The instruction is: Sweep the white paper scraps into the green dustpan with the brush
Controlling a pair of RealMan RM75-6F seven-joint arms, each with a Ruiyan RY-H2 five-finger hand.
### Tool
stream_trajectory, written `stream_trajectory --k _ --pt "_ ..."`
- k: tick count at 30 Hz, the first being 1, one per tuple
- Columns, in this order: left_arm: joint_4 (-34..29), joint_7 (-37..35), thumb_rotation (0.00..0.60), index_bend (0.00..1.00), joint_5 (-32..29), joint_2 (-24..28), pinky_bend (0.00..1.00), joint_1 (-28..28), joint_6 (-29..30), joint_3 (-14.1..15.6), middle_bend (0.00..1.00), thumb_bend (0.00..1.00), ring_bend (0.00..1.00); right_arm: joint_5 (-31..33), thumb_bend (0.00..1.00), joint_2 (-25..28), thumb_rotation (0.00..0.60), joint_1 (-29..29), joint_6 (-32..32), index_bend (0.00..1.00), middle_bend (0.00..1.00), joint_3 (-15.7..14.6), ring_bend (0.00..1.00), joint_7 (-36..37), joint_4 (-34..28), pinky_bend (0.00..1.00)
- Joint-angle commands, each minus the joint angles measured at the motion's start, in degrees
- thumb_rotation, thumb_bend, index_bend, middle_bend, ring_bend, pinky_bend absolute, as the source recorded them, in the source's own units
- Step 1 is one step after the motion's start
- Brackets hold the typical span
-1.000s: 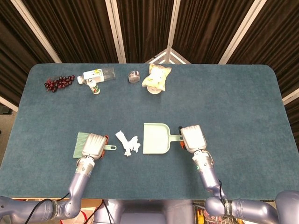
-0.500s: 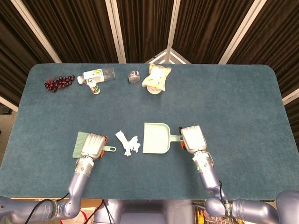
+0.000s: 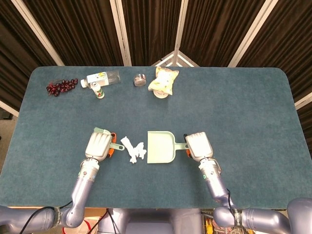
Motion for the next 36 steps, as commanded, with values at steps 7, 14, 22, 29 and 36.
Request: stream_trajectory --k 7,14,22,29,36 --pt "-2.2 -4.1 0.600 0.74 1.5 -0.6 0.98 0.4 0.8 -1.5 0.98 0.64 0.94 0.4 0.34 1.3 0.600 1.0 -0.8 0.56 0.91 -0.2 0.90 -2.0 -1.3 0.87" --pt "-3.3 -4.9 0.600 0.75 2.4 -1.2 0.98 0.4 1.4 -1.9 0.98 0.64 0.95 0.4 0.34 1.6 0.600 1.9 -0.5 0.56 0.91 -0.1 0.90 -3.6 -2.1 0.87" --pt "-4.9 -7.5 0.600 0.77 0.4 -3.4 1.00 1.1 2.1 -3.2 1.00 0.66 0.96 1.6 0.34 1.2 0.600 2.6 0.1 0.56 0.91 0.0 0.90 -5.4 -2.7 0.87" --pt "-5.3 -10.0 0.600 0.80 0.3 -6.3 1.00 1.0 2.8 -4.5 1.00 0.68 0.99 2.2 0.34 1.0 0.600 2.8 0.6 0.56 0.91 -0.2 0.90 -6.0 -2.8 0.87" --pt "-5.0 -12.0 0.600 0.81 1.2 -8.4 1.00 1.1 3.6 -4.9 1.00 0.68 1.00 2.2 0.34 1.0 0.600 2.9 0.8 0.56 0.91 -0.3 0.90 -5.7 -2.7 0.87"
